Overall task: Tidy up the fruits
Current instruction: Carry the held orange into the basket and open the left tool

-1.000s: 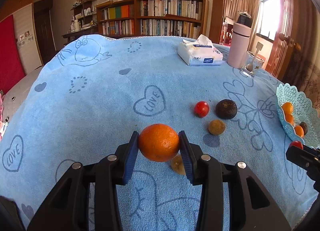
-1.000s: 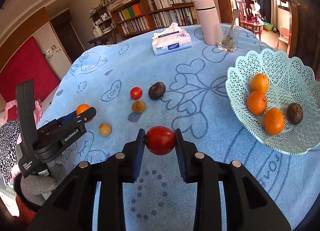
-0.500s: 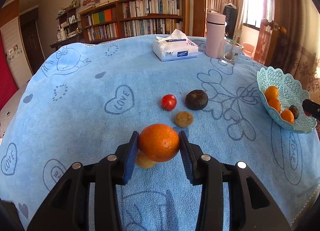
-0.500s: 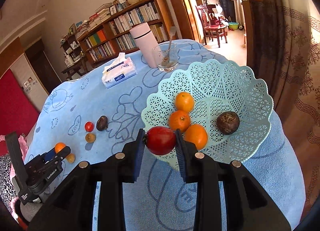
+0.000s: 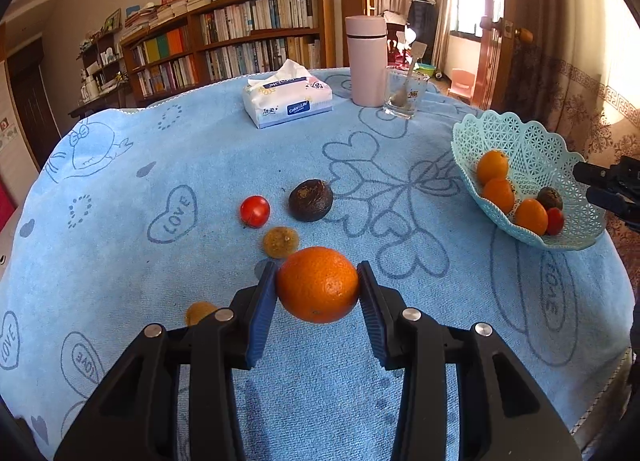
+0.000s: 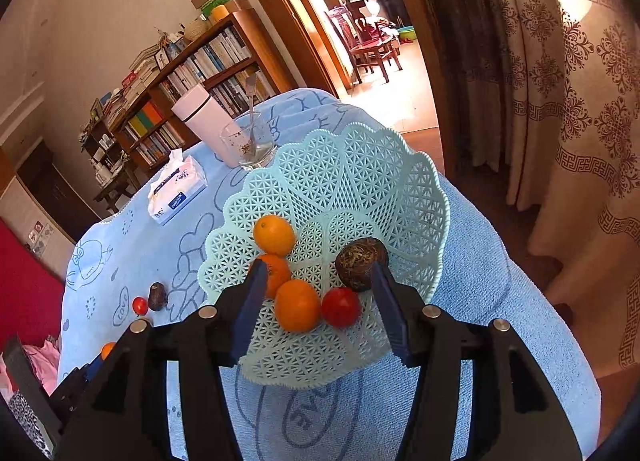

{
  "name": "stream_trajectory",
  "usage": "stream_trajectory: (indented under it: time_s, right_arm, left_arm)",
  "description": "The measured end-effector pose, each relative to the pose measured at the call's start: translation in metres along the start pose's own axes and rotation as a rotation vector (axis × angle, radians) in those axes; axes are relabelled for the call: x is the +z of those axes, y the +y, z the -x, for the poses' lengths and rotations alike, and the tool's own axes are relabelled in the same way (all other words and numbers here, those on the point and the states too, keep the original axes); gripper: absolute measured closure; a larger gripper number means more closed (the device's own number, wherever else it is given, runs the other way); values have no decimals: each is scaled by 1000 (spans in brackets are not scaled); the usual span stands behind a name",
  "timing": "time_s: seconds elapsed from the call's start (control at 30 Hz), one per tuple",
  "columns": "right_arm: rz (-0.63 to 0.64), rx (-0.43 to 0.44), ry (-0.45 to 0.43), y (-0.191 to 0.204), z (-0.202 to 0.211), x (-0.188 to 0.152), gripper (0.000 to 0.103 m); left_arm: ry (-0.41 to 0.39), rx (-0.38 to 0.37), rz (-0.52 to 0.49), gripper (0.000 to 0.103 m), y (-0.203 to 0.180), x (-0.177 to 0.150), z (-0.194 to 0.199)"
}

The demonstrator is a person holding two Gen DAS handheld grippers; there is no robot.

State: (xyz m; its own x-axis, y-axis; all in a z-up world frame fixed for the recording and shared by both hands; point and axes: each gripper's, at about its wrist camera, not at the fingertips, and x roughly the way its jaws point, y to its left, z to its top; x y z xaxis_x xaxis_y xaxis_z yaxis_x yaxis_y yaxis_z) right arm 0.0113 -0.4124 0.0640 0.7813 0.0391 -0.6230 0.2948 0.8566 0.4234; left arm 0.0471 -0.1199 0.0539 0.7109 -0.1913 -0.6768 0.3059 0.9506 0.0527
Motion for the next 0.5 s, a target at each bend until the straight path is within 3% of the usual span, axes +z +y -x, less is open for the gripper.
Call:
stream_trajectory:
  time_s: [0.5]
  right_arm:
    - [-70, -23, -143, -13, 40, 12, 30]
  left_arm:
    - [-1, -202, -80, 62, -77, 35, -8]
